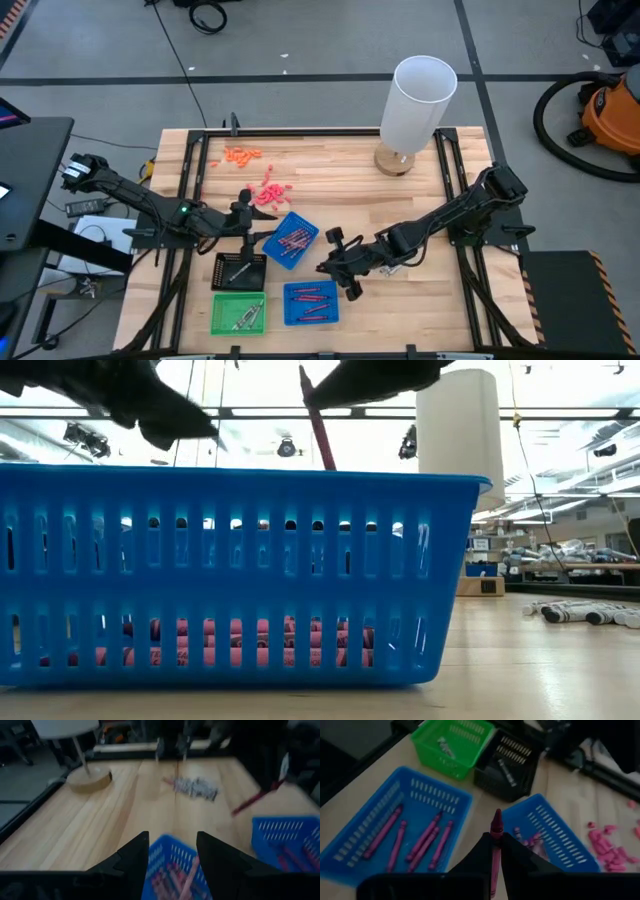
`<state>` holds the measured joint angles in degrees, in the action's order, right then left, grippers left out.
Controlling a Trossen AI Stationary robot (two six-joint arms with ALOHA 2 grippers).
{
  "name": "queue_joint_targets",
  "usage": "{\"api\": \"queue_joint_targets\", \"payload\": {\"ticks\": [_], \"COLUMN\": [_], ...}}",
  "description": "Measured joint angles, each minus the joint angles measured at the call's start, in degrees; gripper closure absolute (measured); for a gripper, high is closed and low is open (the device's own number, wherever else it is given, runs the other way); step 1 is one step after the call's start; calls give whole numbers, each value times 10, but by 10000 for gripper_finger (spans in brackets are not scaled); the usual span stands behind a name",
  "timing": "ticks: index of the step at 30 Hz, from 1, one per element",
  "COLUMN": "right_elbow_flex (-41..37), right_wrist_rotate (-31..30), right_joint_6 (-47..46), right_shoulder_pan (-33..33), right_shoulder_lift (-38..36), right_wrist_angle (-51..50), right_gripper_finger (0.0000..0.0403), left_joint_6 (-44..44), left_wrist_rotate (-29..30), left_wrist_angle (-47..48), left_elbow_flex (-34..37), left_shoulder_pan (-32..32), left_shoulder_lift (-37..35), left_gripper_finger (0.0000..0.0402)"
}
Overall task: Sort crayons
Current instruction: Put the violet crayon into the bottom blue bin
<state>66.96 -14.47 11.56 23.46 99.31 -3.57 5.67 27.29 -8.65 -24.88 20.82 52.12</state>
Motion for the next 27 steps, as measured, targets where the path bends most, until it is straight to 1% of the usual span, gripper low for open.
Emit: {"api": "queue_joint_targets", "payload": {"ticks": [3, 6, 8, 16, 19, 21, 23, 27], "right_elbow_flex": [0, 0, 0, 0, 0, 0, 0, 0], "right_wrist_rotate": [-8, -8, 1, 0, -13, -15, -14, 4], "right_joint_6": [11, 23, 17, -23, -24, -26, -26, -7], "right_shoulder_pan": [0, 0, 0, 4, 0, -4, -9, -23], "right_shoulder_lift": [0, 0, 0, -1, -1, -1, -1, 30], "right_wrist_angle": [10, 18, 12, -10, -3, 13, 31, 100], "right_gripper_finger": [373, 373, 373, 373, 373, 373, 373, 373], "left_joint_6": [-12, -27, -24, -14, -5, -5, -5, -6], "left_wrist_rotate": [-14, -16, -16, -16, -42, -56, -58, -57], "left_wrist_angle": [-48, -100, -114, -114, -103, -96, -89, -86], "left_elbow_flex": [0, 0, 0, 0, 0, 0, 0, 0], "left_shoulder_pan": [0, 0, 0, 0, 0, 0, 1, 0], "left_shoulder_lift": [0, 0, 0, 0, 0, 0, 0, 0], "left_gripper_finger": [225, 225, 225, 225, 225, 225, 225, 225]}}
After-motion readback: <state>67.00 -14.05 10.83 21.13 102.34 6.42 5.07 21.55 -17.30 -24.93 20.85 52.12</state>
